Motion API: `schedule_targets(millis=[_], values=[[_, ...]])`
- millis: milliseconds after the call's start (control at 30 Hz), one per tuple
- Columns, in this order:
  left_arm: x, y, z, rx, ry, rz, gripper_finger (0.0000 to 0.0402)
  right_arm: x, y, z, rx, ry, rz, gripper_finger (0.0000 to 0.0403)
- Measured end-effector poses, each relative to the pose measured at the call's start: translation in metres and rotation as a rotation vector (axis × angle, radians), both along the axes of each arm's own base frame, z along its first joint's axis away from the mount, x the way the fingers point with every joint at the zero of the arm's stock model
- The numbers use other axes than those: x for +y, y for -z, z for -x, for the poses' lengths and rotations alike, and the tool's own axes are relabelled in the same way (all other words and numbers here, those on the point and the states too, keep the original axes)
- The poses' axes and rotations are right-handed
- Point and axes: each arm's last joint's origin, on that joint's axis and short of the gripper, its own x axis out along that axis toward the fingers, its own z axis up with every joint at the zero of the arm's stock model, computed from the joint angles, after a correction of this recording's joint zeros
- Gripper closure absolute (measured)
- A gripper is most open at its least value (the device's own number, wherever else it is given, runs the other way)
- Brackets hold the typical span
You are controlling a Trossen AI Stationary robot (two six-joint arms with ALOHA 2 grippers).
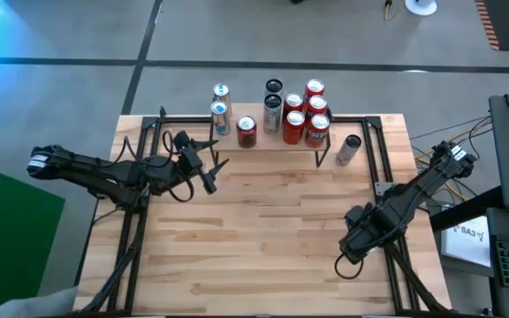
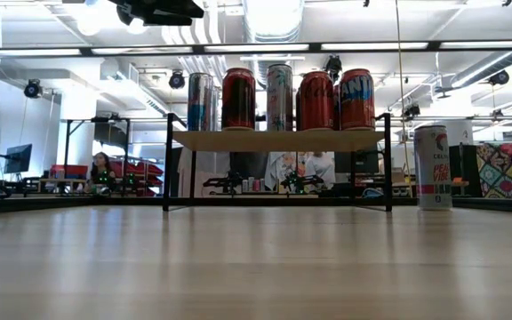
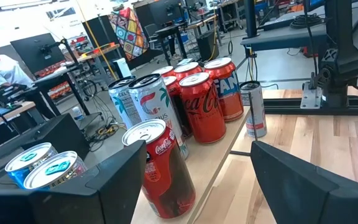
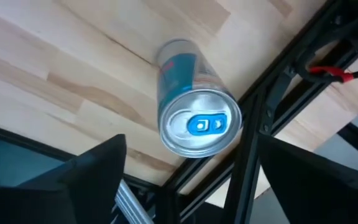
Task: Place canned beverage on shelf
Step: Put the blue soda can on the shelf
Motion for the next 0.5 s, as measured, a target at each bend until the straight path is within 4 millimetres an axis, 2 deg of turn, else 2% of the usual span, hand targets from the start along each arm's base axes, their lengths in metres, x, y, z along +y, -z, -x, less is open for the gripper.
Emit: schedule_targets(millis=[300,500], values=[[0.0,0.0,0.0,0.001,0.0,0.0,0.0128,-0.002,0.017,0.002,0.017,-0.002,0.036,0.0044],[0.0,0.0,0.0,0.001,0.0,0.001,0.0128,0.0,0.044,0.003,-0.018,-0.006,0.008,0.0044]])
